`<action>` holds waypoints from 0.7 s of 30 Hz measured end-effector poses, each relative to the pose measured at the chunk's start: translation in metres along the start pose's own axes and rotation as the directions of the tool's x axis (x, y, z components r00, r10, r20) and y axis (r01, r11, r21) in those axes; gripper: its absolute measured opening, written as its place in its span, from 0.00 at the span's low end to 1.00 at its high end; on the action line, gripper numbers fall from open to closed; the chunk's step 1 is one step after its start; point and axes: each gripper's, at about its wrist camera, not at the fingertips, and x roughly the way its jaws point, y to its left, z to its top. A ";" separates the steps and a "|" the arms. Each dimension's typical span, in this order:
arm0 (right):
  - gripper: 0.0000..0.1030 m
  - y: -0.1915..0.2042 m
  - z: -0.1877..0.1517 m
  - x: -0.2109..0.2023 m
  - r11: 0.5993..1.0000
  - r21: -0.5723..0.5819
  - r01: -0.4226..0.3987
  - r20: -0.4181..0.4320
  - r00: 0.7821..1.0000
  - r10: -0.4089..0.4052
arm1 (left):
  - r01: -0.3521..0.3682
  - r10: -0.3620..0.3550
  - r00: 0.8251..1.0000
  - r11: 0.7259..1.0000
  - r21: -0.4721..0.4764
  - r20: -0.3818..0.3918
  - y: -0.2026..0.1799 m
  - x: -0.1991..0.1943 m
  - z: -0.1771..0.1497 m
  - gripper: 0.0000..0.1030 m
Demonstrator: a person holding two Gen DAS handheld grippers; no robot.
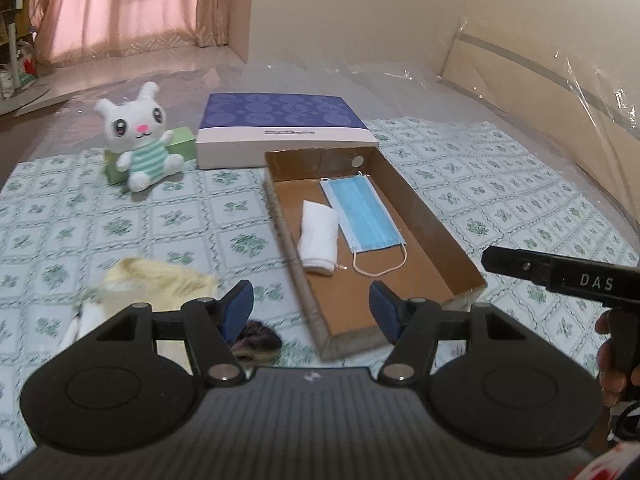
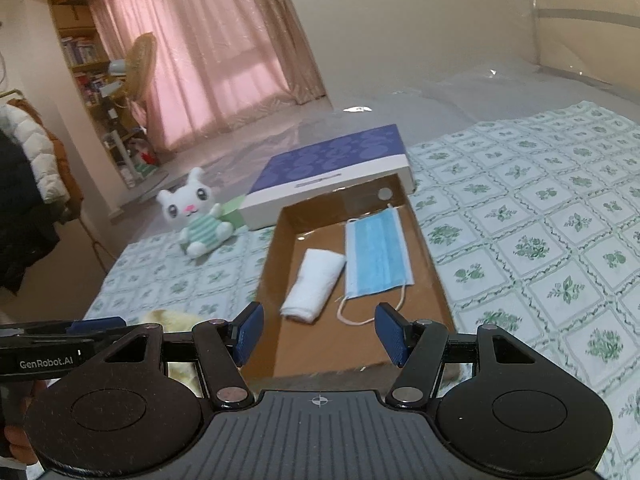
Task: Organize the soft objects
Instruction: 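Withdraw both tools from the box back toward the remaining pile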
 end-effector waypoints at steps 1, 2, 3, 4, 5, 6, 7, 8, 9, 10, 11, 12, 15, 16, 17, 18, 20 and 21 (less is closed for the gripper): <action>0.60 0.004 -0.003 -0.005 1.000 -0.004 -0.004 0.003 1.000 0.004 | -0.003 0.003 1.000 1.000 -0.003 0.003 0.002 -0.006 -0.004 0.60; 0.60 0.007 -0.005 -0.010 1.000 -0.009 -0.006 0.009 1.000 0.006 | -0.008 0.008 1.000 1.000 -0.009 0.006 0.005 -0.013 -0.008 0.60; 0.60 0.012 -0.008 -0.015 1.000 -0.018 -0.010 0.016 1.000 0.011 | -0.014 0.014 1.000 1.000 -0.015 0.009 0.008 -0.020 -0.013 0.60; 0.60 0.015 -0.012 -0.019 1.000 -0.027 -0.013 0.020 1.000 0.013 | -0.020 0.021 1.000 1.000 -0.019 0.009 0.010 -0.026 -0.018 0.60; 0.60 0.020 -0.015 -0.023 0.999 -0.034 -0.014 0.023 1.000 0.015 | -0.026 0.027 1.000 0.999 -0.022 0.011 0.013 -0.032 -0.022 0.60; 0.60 0.024 -0.018 -0.027 0.999 -0.042 -0.020 0.026 0.999 0.021 | -0.034 0.034 0.999 0.999 -0.023 0.013 0.015 -0.038 -0.027 0.60; 0.60 0.027 -0.022 -0.030 0.999 -0.047 -0.027 0.027 0.999 0.028 | -0.039 0.039 0.999 0.999 -0.024 0.013 0.017 -0.044 -0.031 0.60; 0.60 0.031 -0.025 -0.033 0.998 -0.054 -0.034 0.026 0.999 0.035 | -0.044 0.045 0.999 0.999 -0.026 0.013 0.019 -0.049 -0.035 0.60; 0.60 0.035 -0.029 -0.036 0.997 -0.061 -0.041 0.023 0.999 0.042 | -0.050 0.051 0.999 0.998 -0.028 0.014 0.021 -0.054 -0.040 0.60; 0.60 0.039 -0.033 -0.037 0.997 -0.068 -0.047 0.019 0.999 0.049 | -0.054 0.055 0.998 0.998 -0.029 0.015 0.022 -0.059 -0.043 0.60; 0.60 0.043 -0.037 -0.039 0.996 -0.077 -0.053 0.015 0.998 0.055 | -0.059 0.059 0.998 0.998 -0.031 0.015 0.024 -0.063 -0.047 0.60; 0.60 0.047 -0.041 -0.041 0.995 -0.084 -0.057 0.013 0.998 0.058 | -0.063 0.063 0.998 0.997 -0.034 0.017 0.026 -0.068 -0.051 0.60; 0.60 0.056 -0.052 -0.045 0.992 -0.102 -0.075 0.003 0.997 0.076 | -0.073 0.074 0.997 0.996 -0.043 0.020 0.031 -0.080 -0.060 0.60; 0.60 0.059 -0.055 -0.046 0.991 -0.104 -0.081 -0.001 0.997 0.081 | -0.077 0.078 0.997 0.996 -0.046 0.020 0.032 -0.083 -0.063 0.60; 0.60 0.061 -0.058 -0.047 0.990 -0.107 -0.087 -0.007 0.996 0.087 | -0.082 0.084 0.996 0.995 -0.050 0.021 0.033 -0.086 -0.066 0.60; 0.60 0.063 -0.061 -0.047 0.989 -0.111 -0.093 -0.014 0.996 0.092 | -0.086 0.087 0.996 0.995 -0.053 0.021 0.034 -0.088 -0.069 0.60; 0.60 0.067 -0.067 -0.047 0.988 -0.117 -0.099 -0.028 0.995 0.097 | -0.092 0.094 0.995 0.994 -0.058 0.020 0.037 -0.093 -0.075 0.60; 0.60 0.069 -0.070 -0.047 0.987 -0.121 -0.103 -0.032 0.994 0.100 | -0.095 0.096 0.995 0.994 -0.062 0.017 0.039 -0.095 -0.078 0.60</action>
